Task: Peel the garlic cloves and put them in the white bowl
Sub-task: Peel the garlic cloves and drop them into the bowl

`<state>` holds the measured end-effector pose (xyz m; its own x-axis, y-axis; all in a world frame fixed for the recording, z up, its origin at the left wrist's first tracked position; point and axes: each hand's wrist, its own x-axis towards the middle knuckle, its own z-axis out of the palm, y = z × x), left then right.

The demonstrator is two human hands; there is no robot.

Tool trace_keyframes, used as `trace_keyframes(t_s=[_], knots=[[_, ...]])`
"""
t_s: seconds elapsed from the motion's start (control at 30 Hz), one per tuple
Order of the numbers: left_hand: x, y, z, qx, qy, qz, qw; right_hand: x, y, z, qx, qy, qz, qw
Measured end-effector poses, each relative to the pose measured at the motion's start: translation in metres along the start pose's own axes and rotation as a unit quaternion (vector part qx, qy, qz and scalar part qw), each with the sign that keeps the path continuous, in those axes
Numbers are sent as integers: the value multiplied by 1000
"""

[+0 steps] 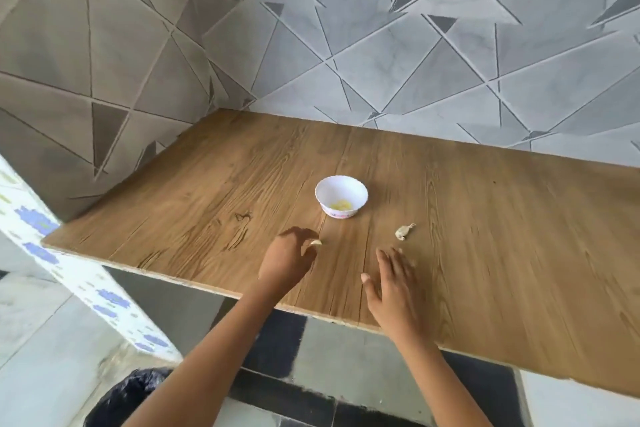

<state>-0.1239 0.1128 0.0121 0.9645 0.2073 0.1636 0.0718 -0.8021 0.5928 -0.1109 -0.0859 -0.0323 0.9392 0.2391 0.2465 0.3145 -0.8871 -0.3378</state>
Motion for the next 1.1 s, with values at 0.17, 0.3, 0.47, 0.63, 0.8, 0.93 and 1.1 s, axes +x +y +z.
trace_keyframes(t_s=[0.17, 0.3, 0.47, 0.63, 0.8, 0.93, 1.1], knots=[[32, -3, 23, 128, -84, 15, 988, -3, 17, 9, -53, -58, 22, 997], [46, -4, 22, 165, -118, 47, 978, -3, 16, 14, -64, -46, 39, 996], [94, 17, 5, -16, 11, 54, 998, -4, 19, 18, -63, -43, 50, 996], [149, 36, 21, 156, -89, 31, 983, -4, 18, 19, -73, -38, 62, 995], [157, 38, 33, 236, -129, 41, 962, -4, 16, 16, -62, -49, 61, 995], [139, 54, 29, 113, -46, 60, 991, -2, 19, 6, 55, -13, 73, 996], [103, 97, 64, -16, -119, 148, 982, 11, 45, -20, 206, 47, 125, 970]])
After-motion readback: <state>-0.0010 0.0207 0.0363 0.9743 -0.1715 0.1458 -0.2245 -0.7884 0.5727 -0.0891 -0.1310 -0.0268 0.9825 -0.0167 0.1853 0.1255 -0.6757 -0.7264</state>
